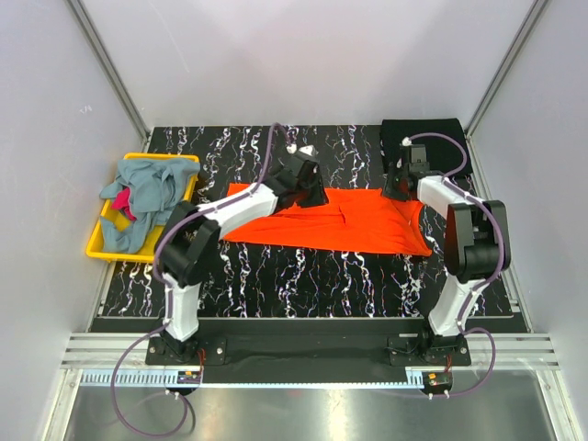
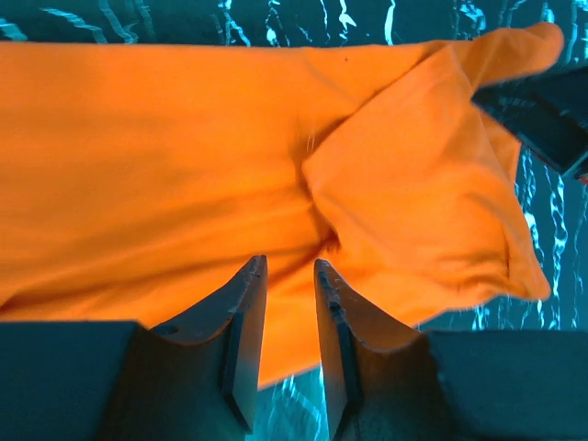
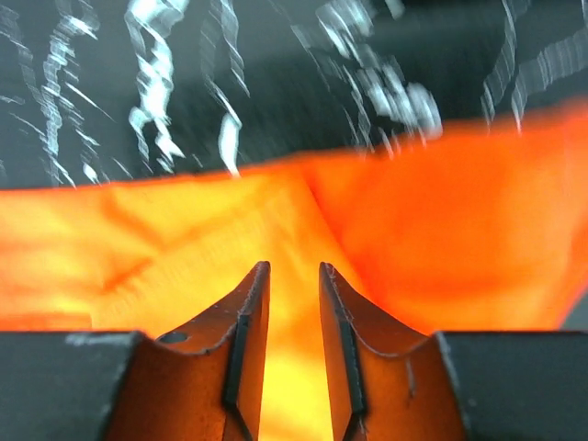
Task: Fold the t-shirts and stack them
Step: Fold the tshirt
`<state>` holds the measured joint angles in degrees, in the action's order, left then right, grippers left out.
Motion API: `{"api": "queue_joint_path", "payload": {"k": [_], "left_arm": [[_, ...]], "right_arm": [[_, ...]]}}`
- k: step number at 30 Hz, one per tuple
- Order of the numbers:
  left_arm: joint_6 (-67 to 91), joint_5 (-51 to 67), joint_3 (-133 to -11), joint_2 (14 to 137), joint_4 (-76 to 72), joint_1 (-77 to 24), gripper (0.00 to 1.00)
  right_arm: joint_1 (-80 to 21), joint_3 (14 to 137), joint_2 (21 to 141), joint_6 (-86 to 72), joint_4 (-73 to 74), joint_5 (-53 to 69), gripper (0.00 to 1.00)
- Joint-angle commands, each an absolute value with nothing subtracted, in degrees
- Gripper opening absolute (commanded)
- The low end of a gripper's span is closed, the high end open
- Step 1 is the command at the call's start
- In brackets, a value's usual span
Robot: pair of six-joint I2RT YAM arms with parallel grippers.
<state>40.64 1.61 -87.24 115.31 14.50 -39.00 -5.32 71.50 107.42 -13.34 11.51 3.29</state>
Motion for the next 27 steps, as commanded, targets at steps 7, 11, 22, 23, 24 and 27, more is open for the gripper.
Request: {"api": "queue_joint_path", "payload": {"k": [7, 11, 22, 23, 24, 27], "left_arm": [[37.53, 1.67, -74.81, 101.43, 14.33, -36.13, 0.32], [37.62, 1.67, -70.15, 99.32, 14.06, -35.77, 0.32], [37.27, 0.27, -65.48, 100.46, 13.89, -35.77, 0.31], [37.09, 0.18, -65.39, 100.55, 14.06, -35.77, 0.31], [37.0, -1.3, -65.13, 100.72, 14.24, -35.68, 0.31], [37.09, -2.28, -64.86, 101.77, 14.41, -35.25, 0.31]], "right_arm": [[-5.45, 65.4, 92.38, -31.9, 31.46, 6.24, 0.04], [-5.01, 62.31, 90.78, -33.04, 35.93, 6.86, 0.02], [-4.04, 63.11, 91.67, -31.64, 44.12, 3.08, 0.0], [-3.87, 62.93, 91.5, -31.55, 44.21, 2.38, 0.0], [-3.78, 62.67, 91.67, -31.2, 44.21, 2.2, 0.0], [-3.26, 62.58, 93.07, -30.59, 44.91, 0.97, 0.0]]}}
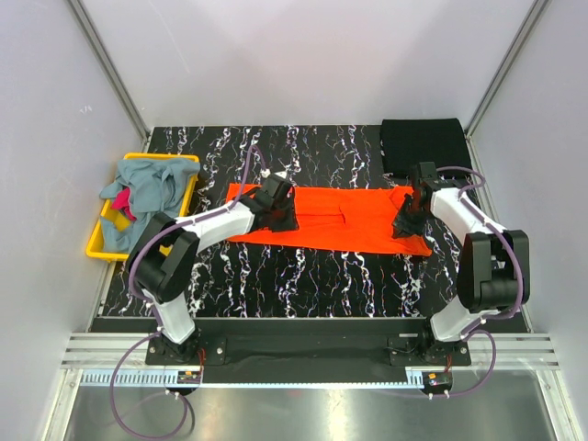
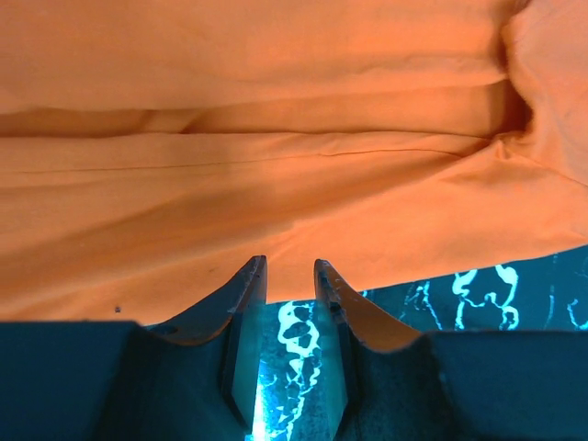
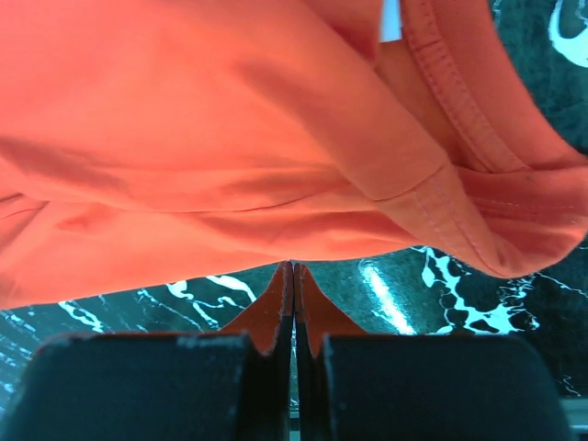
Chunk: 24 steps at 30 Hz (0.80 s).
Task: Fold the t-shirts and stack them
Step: Fold the tshirt
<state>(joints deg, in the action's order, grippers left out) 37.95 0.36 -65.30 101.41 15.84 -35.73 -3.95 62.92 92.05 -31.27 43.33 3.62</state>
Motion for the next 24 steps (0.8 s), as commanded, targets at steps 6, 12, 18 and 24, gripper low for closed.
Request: {"api": "queue_joint_path", "payload": {"k": [6, 12, 18, 24], "left_arm": [[38.14, -4.13, -64.95, 104.24, 16.78, -34.1, 0.3], [38.76, -6.24, -63.81, 105.03, 17.31, -33.22, 0.3], [39.2, -7.21, -63.11, 106.61, 19.07, -31.12, 0.3], [39.29, -7.12, -62.05, 105.38, 19.16, -29.88, 0.3]], "right_arm": [[-0.35, 63.37, 96.59, -29.01, 45.09, -5.62, 0.0], [3.16, 65.39, 103.26, -26.99, 44.21, -12.65, 0.0], [3.95, 68.29, 109.6, -25.23, 43.86, -16.52, 0.0], [3.96, 68.55, 108.55, -24.35, 43.33, -15.21, 0.0]]}}
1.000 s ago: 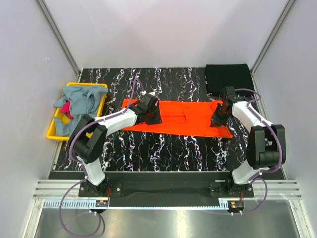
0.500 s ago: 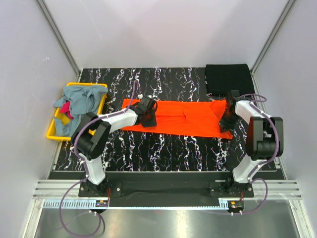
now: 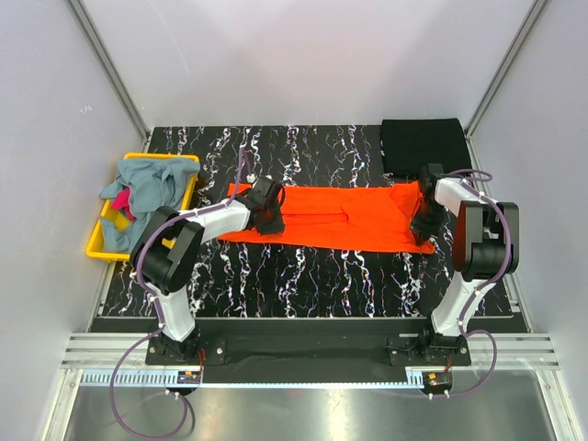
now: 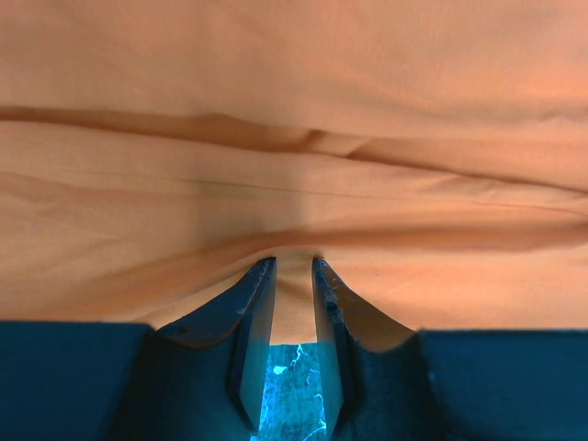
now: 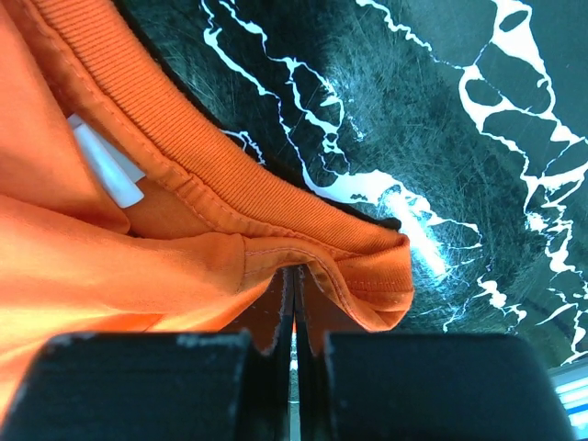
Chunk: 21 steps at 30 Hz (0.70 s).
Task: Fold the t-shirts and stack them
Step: Fold the tshirt
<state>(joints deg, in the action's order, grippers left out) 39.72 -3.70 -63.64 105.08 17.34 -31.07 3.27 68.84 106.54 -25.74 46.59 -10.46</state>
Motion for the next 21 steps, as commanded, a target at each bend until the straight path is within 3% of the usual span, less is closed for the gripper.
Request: {"api": "queue_joint_path", "payload": {"k": [1, 10, 21], "left_arm": [[39.29, -6.16, -62.05, 104.95, 19.25, -29.88, 0.3], [38.23, 2.81, -65.82, 96.25, 18.72, -29.88, 0.34], [39.9, -3.95, -60.48, 92.82, 20.13, -24.18, 0.33]], "right_arm": [[3.96, 68.82, 108.28, -24.08, 43.5, -14.51, 0.01], [3.96, 67.68, 99.59, -29.26, 42.72, -5.38, 0.06], [3.96, 65.92, 94.48, -27.77, 47.9, -8.09, 0.05]]}}
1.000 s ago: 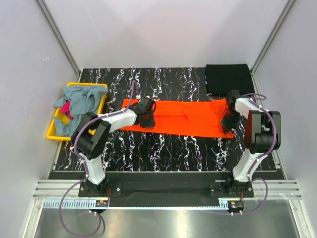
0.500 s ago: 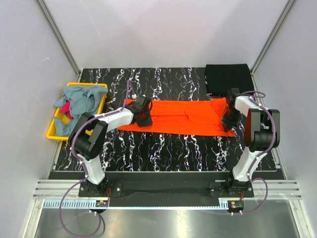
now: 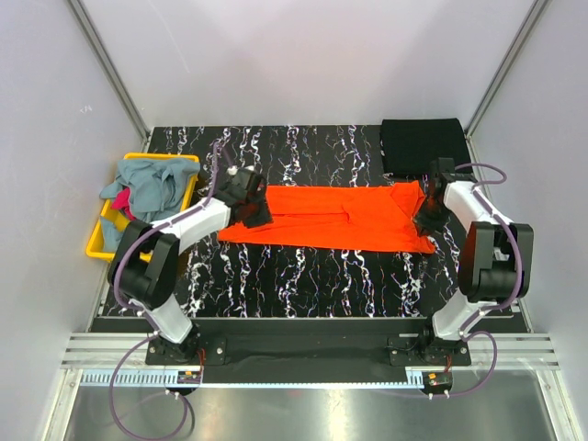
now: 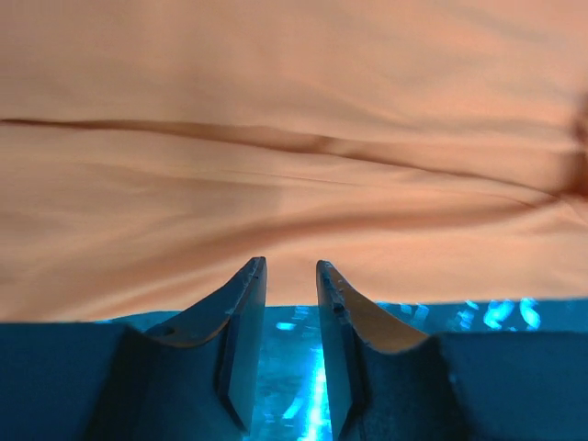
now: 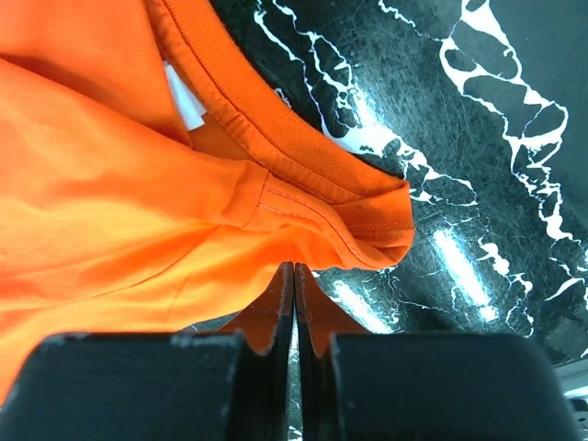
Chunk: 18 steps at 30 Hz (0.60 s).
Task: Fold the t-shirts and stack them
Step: Fold the tshirt
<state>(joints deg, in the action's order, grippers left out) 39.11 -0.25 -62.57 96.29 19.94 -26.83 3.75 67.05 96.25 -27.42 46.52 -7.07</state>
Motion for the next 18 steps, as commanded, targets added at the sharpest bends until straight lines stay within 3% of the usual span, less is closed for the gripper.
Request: {"api": "queue_joint_path", "payload": {"k": [1, 10, 18], "left_arm": [[39.9, -3.96, -59.51, 91.94, 20.13, -23.56, 0.33], [40.6, -11.51, -53.18, 89.21, 21.36, -17.24, 0.33], [42.54, -15.12, -50.98, 91.49, 21.97, -14.94, 0.31]], "right_arm": [[3.96, 64.96, 95.18, -27.69, 47.73, -8.26, 0.05], [4.57, 62.49, 102.82, -28.92, 43.68, -14.57, 0.04], [5.01, 61.96, 102.57, -27.69, 42.63, -16.61, 0.03]]}}
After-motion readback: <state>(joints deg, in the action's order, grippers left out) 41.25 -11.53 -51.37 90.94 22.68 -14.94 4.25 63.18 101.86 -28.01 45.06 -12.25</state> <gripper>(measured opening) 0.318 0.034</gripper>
